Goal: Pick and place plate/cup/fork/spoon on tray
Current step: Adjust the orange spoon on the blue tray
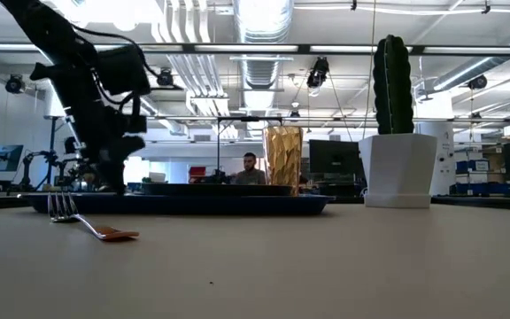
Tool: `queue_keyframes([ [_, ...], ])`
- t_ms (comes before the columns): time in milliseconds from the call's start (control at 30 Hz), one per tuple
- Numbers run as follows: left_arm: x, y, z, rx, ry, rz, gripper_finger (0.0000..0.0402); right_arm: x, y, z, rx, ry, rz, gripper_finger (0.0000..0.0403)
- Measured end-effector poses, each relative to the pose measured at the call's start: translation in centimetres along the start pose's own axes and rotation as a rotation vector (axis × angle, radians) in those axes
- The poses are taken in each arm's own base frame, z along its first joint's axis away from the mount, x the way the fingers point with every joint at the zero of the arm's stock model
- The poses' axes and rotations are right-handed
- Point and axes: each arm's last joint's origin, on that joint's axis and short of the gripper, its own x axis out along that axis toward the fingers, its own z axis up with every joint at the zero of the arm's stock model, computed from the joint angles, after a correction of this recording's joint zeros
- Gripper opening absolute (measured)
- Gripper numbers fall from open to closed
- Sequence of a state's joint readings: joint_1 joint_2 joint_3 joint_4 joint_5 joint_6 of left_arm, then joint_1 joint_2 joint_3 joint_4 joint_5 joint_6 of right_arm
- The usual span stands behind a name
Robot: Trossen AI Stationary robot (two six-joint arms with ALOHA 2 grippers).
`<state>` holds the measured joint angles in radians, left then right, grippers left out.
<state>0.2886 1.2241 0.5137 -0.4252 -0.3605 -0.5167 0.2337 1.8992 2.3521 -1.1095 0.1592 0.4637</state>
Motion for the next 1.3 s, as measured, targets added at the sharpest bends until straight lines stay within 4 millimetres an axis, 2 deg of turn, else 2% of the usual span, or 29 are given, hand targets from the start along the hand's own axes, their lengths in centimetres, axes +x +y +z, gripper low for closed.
queue_keyframes([
  [133, -1.1, 0.0, 0.8, -0.042, -0.088, -0.075, 0.0000, 0.0, 0.0, 0.0, 0.000, 0.000, 0.000, 0.0079],
  [300, -2.1, 0.4, 0.8, -0.060, -0.134, -0.093, 0.0000, 0.0, 0.0, 0.0, -0.001, 0.001, -0.001, 0.0079],
  [767, -1.6, 0.6, -0.1, -0.034, -0.075, -0.092, 0.0005, 0.0, 0.0, 0.0, -0.001, 0.002, 0.000, 0.0079],
  [867, -1.6, 0.6, -0.3, -0.001, -0.050, -0.097, 0.0028, 0.0, 0.0, 0.0, -0.003, 0.002, 0.000, 0.0079],
  [1000, -1.6, 0.7, -0.4, -0.007, -0.037, -0.100, 0.0082, 0.0, 0.0, 0.0, -0.009, 0.002, 0.000, 0.0079],
  [1167, -1.5, 0.8, -0.3, -0.166, -0.032, -0.095, 0.0150, 0.0, 0.1, -0.1, -0.022, 0.002, 0.002, 0.0079],
  [1300, -1.2, 0.7, -0.4, -0.241, -0.009, -0.083, 0.0183, 0.0, 0.3, -0.2, -0.033, 0.004, 0.007, 0.0079],
])
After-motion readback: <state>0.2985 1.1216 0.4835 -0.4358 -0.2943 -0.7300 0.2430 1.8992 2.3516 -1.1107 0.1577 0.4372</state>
